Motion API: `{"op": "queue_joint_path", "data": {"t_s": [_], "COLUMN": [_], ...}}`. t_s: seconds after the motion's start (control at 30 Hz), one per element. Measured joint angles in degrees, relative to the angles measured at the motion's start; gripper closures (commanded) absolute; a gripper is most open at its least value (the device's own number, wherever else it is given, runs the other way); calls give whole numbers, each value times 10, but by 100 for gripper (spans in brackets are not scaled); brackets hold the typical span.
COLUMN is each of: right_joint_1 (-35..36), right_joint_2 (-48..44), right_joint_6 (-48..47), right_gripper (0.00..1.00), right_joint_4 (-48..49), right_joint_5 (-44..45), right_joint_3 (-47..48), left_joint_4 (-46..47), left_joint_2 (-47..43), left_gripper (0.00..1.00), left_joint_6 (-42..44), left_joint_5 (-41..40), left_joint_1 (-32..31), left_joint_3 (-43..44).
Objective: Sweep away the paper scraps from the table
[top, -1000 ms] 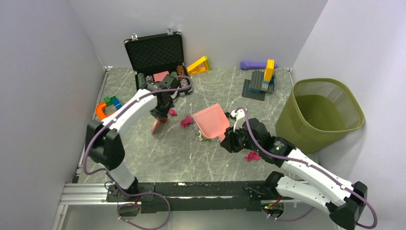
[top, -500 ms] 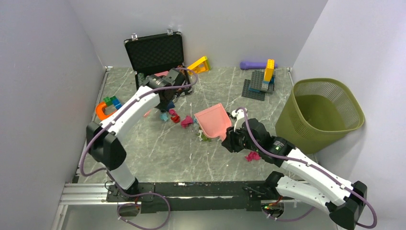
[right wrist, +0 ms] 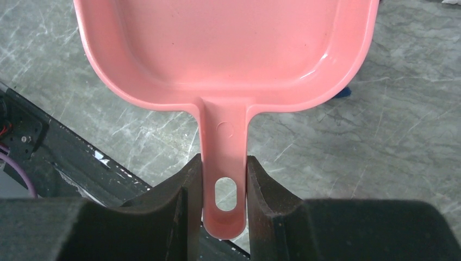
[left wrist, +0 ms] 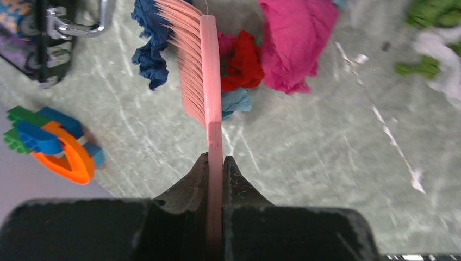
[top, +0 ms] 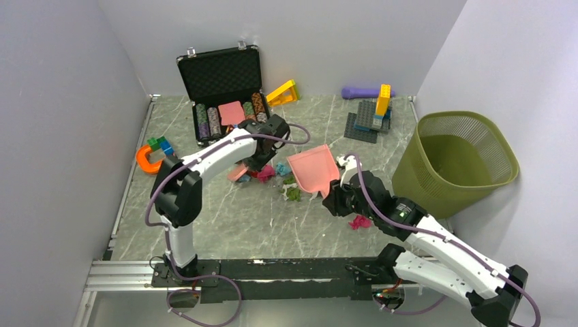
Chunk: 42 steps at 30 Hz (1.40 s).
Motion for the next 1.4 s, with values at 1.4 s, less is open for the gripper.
{"op": "queue_joint_path", "data": {"t_s": [1.4], "right_joint_1": [185], "right_joint_2": [310], "right_joint_6": [88], "right_gripper": [92], "right_joint_4": [-226], "right_joint_5": [-18], "right_joint_3": [104], "left_joint_4": [-50], "left_joint_2": [65], "left_gripper": [100], "left_joint_6": [1], "left_joint_5": [-77], "left_joint_1": [23], "left_joint_3": [107]}}
